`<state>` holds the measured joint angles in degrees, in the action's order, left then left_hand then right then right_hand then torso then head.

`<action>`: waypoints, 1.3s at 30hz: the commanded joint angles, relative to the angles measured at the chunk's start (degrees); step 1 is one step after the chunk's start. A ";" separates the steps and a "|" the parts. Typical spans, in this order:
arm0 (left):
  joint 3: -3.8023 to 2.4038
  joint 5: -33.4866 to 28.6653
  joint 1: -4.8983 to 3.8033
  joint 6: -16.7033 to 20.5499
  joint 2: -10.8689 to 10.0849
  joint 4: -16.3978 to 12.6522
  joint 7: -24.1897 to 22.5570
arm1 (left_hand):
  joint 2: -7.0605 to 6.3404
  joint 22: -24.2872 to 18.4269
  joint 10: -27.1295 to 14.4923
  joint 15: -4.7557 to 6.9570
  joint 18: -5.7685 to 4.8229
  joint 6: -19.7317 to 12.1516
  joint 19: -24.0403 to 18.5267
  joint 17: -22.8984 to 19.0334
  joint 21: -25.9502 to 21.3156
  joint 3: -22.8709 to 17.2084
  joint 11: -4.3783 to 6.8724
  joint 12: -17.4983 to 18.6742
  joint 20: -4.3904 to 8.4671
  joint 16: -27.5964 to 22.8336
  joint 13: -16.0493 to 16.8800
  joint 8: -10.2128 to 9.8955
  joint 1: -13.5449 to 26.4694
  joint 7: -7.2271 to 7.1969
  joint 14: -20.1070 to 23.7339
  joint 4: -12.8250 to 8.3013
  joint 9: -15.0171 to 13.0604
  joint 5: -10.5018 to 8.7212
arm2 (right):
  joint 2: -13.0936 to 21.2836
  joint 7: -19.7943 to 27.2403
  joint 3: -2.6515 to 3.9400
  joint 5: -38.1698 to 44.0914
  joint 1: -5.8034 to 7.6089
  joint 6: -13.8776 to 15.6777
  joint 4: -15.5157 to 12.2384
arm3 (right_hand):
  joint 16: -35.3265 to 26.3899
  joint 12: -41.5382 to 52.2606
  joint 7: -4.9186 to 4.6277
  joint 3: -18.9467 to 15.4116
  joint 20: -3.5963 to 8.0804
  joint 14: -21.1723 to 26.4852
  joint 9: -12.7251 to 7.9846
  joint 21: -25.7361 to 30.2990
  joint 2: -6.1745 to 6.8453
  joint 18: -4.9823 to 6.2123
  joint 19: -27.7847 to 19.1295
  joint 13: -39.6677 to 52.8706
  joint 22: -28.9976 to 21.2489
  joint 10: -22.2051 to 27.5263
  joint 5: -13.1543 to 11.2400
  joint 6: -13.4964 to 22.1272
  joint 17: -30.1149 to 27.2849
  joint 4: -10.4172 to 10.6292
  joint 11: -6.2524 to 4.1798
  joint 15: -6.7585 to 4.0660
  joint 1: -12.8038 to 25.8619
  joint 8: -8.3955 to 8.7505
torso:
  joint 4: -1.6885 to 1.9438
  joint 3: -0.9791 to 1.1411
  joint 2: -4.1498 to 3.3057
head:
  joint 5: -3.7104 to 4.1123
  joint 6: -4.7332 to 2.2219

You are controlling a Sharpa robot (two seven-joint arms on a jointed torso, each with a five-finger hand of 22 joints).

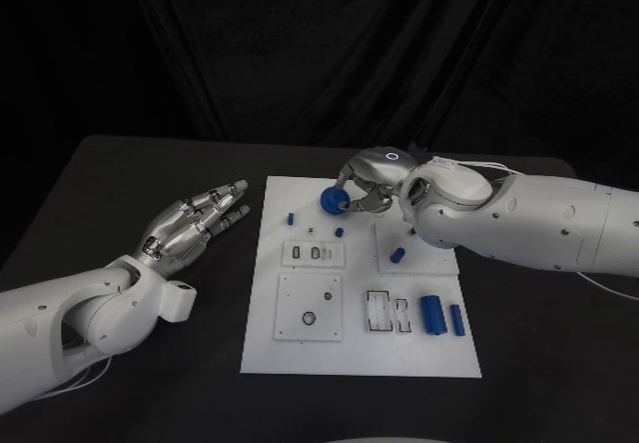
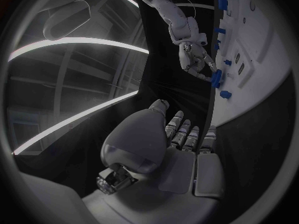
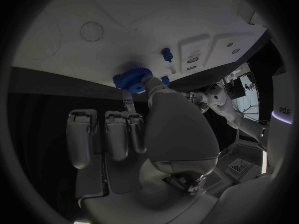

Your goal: Assemble the parts on the task board

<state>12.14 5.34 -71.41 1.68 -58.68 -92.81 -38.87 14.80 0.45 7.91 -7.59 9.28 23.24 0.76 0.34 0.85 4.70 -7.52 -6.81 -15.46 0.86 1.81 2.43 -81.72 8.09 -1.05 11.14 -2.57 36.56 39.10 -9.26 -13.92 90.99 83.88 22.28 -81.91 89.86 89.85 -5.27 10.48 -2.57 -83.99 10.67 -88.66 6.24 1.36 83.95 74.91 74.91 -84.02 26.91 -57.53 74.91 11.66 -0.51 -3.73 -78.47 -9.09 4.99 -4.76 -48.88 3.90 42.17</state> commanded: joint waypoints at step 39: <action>-0.03 0.15 0.06 -1.68 0.47 0.67 -8.40 | 0.12 0.09 -0.01 -0.65 1.22 -0.28 0.21 0.20 -0.08 -0.91 -0.49 0.07 -0.48 0.20 -0.01 0.08 0.19 0.51 -0.26 -0.21 -0.02 0.38 | 0.59 0.72 -0.02 0.36 -0.50 -0.60 -0.81 | 0.14 0.15 0.26 1.55 -1.12 -6.01 4.23 3.31 0.60 0.13 2.36 15.09 12.65 -5.98 -3.83 8.98 15.09 -0.52 0.70 0.93 0.37 5.53 | 0.00 0.04 0.06 | 0.04 0.23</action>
<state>12.14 5.33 -71.41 1.03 -58.30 -92.11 -38.87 14.80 0.48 7.91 -7.79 9.77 23.03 0.97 0.45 0.84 4.23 -7.51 -6.81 -15.67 0.86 1.81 2.43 -81.72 8.30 -1.25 10.98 -2.57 36.56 39.65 -8.66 -13.98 91.00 83.53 21.31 -82.61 89.86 89.85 -5.03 11.65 -3.39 -83.97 15.00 -85.53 6.55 1.37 83.94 74.94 74.90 -84.02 23.43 -49.01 74.91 11.15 -0.10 -2.90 -78.16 -3.93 5.00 -4.74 -48.82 3.92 42.41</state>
